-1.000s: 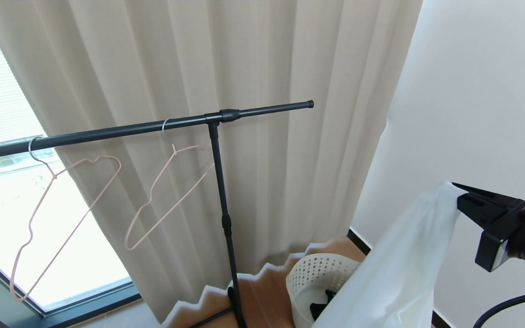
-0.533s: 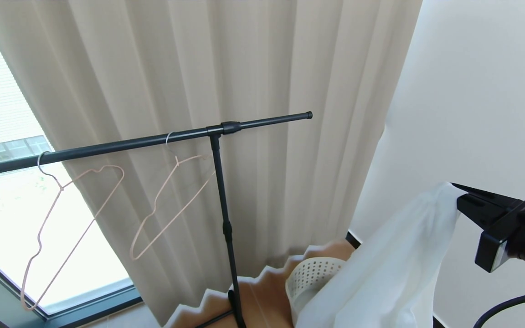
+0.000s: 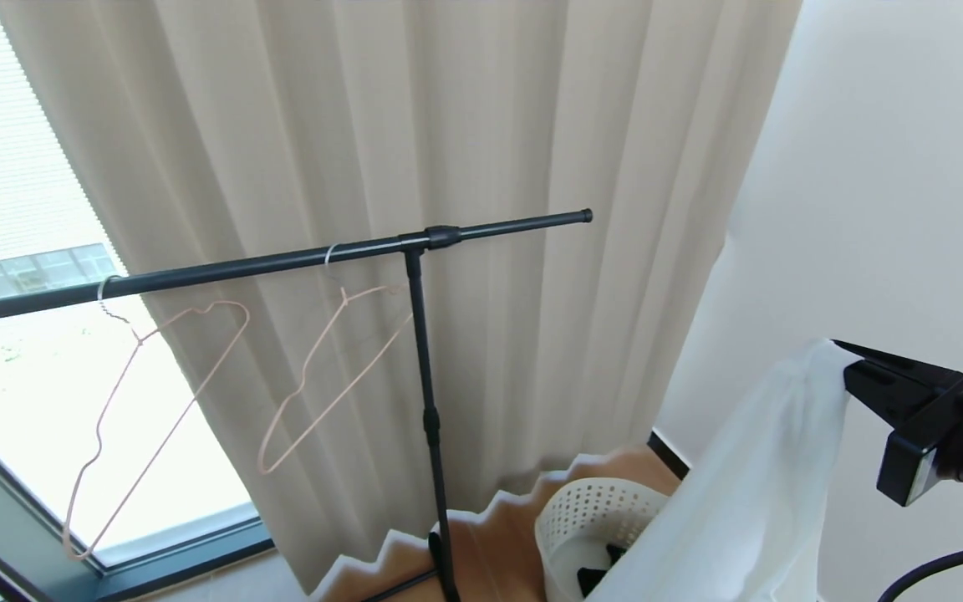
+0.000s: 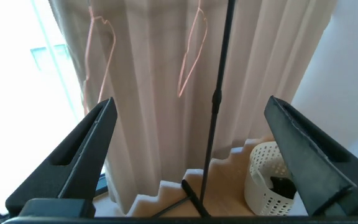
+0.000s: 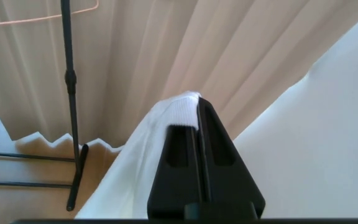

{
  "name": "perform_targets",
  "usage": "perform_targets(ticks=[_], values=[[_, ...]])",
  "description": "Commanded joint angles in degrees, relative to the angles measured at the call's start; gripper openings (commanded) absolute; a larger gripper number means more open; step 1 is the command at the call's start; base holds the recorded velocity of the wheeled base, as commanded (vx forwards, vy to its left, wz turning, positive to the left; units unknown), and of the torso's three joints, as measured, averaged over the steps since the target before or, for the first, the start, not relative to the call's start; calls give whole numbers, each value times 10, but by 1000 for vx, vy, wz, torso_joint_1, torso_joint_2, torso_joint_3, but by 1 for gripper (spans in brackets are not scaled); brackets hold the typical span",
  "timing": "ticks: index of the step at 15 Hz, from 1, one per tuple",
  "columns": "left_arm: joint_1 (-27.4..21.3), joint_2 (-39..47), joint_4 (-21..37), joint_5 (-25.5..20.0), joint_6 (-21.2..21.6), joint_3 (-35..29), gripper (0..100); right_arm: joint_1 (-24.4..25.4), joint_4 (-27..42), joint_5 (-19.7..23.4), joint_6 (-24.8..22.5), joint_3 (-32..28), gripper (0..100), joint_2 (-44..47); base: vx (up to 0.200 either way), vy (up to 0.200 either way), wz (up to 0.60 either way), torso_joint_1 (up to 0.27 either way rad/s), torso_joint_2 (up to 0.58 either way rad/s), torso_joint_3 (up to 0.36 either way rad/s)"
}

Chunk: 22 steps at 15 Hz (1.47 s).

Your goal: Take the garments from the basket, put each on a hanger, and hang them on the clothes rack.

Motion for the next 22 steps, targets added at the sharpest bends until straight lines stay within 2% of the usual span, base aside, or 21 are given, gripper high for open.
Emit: perform_targets(ticks=[1,8,17,22], values=[[0,0,0,0,0,0,100,0,1,0,0,1,0,1,0,0,600,7,7,-2],[0,0,0,0,0,0,100,0,0,1,0,8,0,3,0,0,600,5,4,0],[0,0,0,-1,0,0,100,0,1,1,-1,7,0,3,0,0,0,0,0,0],[0,0,0,-1,0,0,100,0,1,1,-1,8,0,4,0,200,0,3,4,2]])
